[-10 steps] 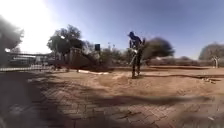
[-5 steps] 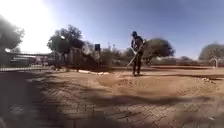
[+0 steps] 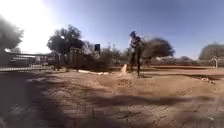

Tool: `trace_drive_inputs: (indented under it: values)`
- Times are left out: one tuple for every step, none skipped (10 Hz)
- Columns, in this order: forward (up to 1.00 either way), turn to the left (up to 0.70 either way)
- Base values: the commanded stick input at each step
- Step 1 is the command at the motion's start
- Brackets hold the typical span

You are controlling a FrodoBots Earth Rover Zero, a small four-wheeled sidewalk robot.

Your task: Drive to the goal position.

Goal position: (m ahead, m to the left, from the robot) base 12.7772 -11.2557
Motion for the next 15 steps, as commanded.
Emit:
trace_drive_inputs:
  values:
    - [0.0, -0.45]
    - [0.0, -0.45]
    - [0.0, -0.45]
    - [0.0, -0.45]
    - [0.0, -0.45]
    - [0.0, -0.45]
    - [0.0, -0.45]
    - [0.0, -0.45]
    - [0.0, -0.45]
    - [0.0, -0.45]
    - [0.0, -0.45]
    - [0.0, -0.45]
    - [0.0, -0.45]
    - [0.0, -0.45]
    - [0.0, -0.45]
